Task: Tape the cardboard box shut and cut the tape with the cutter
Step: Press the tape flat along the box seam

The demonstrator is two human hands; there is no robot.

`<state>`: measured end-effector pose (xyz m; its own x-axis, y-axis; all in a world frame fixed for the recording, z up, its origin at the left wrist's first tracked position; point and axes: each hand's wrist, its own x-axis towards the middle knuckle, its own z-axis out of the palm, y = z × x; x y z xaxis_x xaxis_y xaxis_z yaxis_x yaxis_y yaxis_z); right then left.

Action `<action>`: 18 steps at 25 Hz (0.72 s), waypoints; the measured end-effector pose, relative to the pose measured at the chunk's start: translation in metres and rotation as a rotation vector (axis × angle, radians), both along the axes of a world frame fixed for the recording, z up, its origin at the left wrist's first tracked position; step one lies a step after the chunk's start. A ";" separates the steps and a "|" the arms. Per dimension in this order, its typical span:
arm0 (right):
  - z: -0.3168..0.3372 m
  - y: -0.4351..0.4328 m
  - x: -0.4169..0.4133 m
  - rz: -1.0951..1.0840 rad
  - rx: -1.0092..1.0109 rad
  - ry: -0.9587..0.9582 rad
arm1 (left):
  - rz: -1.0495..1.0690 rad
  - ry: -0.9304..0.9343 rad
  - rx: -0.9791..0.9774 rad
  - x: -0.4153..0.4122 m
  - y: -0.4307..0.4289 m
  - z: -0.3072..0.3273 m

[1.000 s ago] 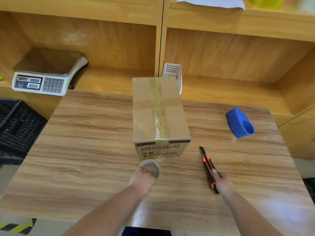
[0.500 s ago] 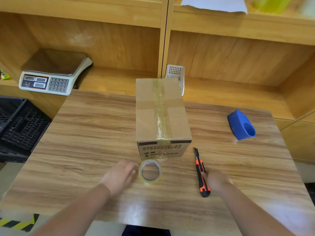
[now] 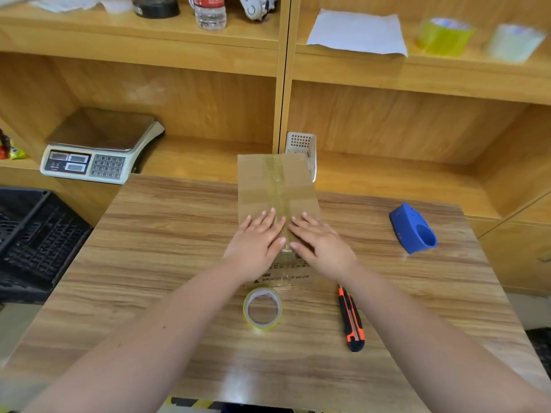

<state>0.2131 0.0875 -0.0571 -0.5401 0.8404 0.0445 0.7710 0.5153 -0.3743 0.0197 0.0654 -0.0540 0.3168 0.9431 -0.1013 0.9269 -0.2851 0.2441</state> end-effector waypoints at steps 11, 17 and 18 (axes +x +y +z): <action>-0.029 0.005 -0.015 -0.061 0.158 0.052 | -0.144 0.195 0.145 -0.020 0.018 -0.019; -0.023 0.006 -0.011 -0.008 0.153 0.013 | -0.179 0.199 0.132 -0.023 0.020 -0.019; -0.021 0.005 -0.012 -0.013 0.124 0.026 | -0.172 0.191 0.118 -0.023 0.020 -0.017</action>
<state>0.2015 0.0924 -0.0782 -0.5265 0.8344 0.1628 0.7686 0.5491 -0.3283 -0.0031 0.0856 -0.0711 0.4592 0.8858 -0.0674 0.8883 -0.4586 0.0257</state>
